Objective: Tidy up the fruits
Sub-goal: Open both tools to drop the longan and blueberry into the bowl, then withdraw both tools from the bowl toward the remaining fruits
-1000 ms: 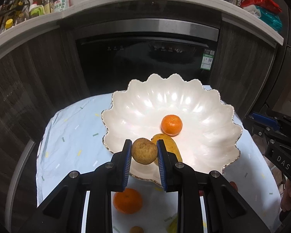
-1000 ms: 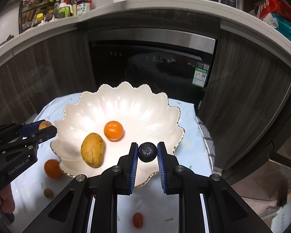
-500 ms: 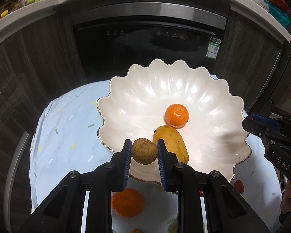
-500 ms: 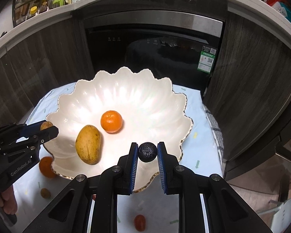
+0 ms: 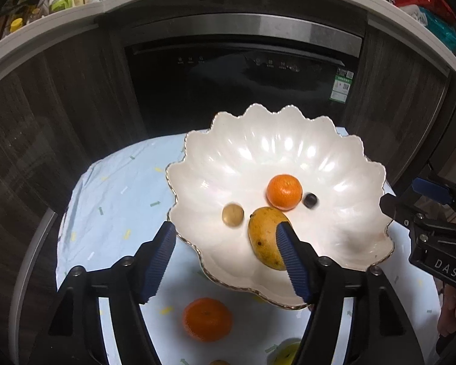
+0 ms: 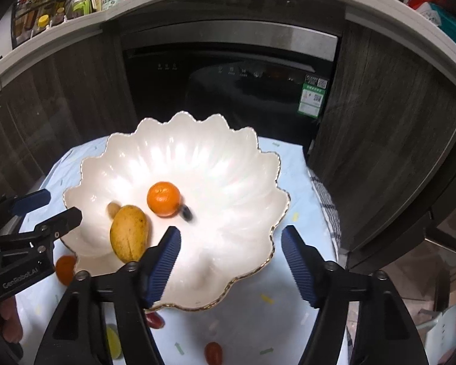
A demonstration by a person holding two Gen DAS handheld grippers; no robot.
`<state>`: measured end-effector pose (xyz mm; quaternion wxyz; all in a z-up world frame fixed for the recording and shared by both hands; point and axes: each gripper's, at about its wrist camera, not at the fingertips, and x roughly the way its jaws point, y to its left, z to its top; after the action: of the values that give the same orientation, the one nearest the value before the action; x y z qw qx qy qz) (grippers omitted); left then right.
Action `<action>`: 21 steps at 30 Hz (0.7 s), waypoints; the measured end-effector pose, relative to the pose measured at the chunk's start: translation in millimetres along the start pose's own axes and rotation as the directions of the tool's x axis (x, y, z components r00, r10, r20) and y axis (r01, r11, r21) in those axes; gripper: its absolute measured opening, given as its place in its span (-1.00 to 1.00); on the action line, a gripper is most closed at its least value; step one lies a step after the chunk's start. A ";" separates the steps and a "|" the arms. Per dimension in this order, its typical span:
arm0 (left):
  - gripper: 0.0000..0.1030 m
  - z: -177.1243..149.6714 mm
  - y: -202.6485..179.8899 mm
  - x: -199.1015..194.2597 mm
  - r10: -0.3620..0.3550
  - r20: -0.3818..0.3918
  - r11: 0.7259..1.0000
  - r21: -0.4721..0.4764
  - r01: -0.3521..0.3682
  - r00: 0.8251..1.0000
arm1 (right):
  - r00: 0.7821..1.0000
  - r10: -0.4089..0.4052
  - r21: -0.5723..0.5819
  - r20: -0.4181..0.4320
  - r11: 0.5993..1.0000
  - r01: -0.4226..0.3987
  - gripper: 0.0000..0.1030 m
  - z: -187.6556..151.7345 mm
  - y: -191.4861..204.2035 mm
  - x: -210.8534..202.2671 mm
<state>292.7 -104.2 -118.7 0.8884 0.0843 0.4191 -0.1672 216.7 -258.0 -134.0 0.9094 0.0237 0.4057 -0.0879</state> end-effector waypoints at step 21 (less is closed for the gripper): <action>0.63 0.2 2.6 -37.1 0.023 0.060 1.000 -0.012 -0.022 0.998 | 0.999 -0.010 0.008 0.045 1.000 0.009 0.48 1.0 1.1 -28.0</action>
<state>271.8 -93.4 -89.9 0.9030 0.0790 0.3920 -0.1573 199.3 -253.1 -112.6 0.9177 0.0236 0.3851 -0.0943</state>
